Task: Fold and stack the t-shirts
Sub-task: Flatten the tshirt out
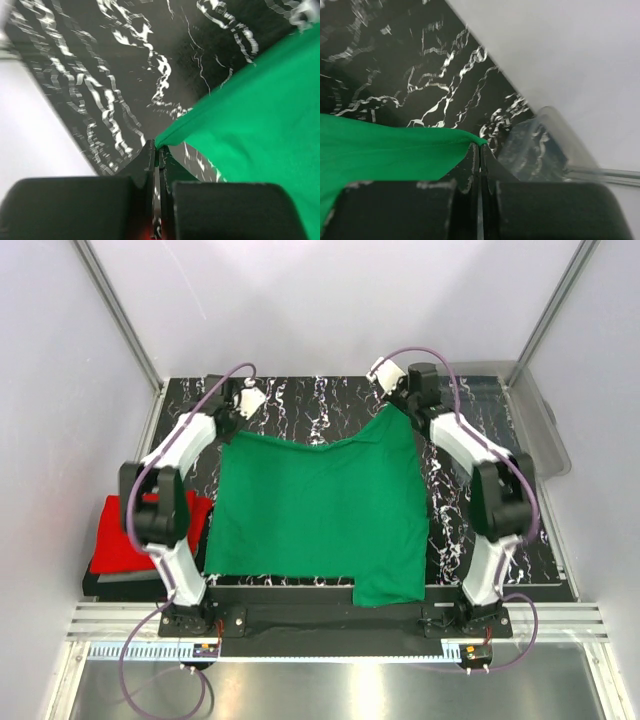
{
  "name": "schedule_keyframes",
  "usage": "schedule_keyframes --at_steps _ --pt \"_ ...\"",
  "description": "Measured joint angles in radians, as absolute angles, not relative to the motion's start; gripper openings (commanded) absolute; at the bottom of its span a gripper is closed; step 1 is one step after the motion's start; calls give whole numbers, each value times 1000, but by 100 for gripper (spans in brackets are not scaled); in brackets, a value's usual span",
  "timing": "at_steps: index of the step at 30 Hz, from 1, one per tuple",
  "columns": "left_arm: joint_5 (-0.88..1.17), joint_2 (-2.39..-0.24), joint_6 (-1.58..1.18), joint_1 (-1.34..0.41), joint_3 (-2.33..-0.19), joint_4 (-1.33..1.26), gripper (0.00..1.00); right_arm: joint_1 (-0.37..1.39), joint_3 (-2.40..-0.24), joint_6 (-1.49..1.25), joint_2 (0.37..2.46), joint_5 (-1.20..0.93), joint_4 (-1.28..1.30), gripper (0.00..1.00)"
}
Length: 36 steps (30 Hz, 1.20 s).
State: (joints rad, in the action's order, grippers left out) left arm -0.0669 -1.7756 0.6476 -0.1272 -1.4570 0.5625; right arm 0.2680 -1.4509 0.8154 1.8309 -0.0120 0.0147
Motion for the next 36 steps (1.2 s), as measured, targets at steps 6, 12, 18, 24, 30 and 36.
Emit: schedule_keyframes --at_steps 6,12,18,24,30,36 --pt "-127 -1980 649 -108 -1582 555 0 249 -1698 802 2134 52 25 0" --pt "-140 -1996 631 -102 -1675 549 0 249 -1856 746 2157 66 24 0" --pt "-90 -1861 592 -122 -1686 555 0 248 -1779 724 1994 88 36 0" --pt "-33 -1498 570 -187 -1664 551 0 248 -1707 661 1660 57 144 0" --pt "9 -1109 555 -236 -1578 529 0 251 -1707 580 1292 9 248 0" --pt "52 -897 541 -261 -1542 584 0 267 -1699 515 1044 -6 377 0"
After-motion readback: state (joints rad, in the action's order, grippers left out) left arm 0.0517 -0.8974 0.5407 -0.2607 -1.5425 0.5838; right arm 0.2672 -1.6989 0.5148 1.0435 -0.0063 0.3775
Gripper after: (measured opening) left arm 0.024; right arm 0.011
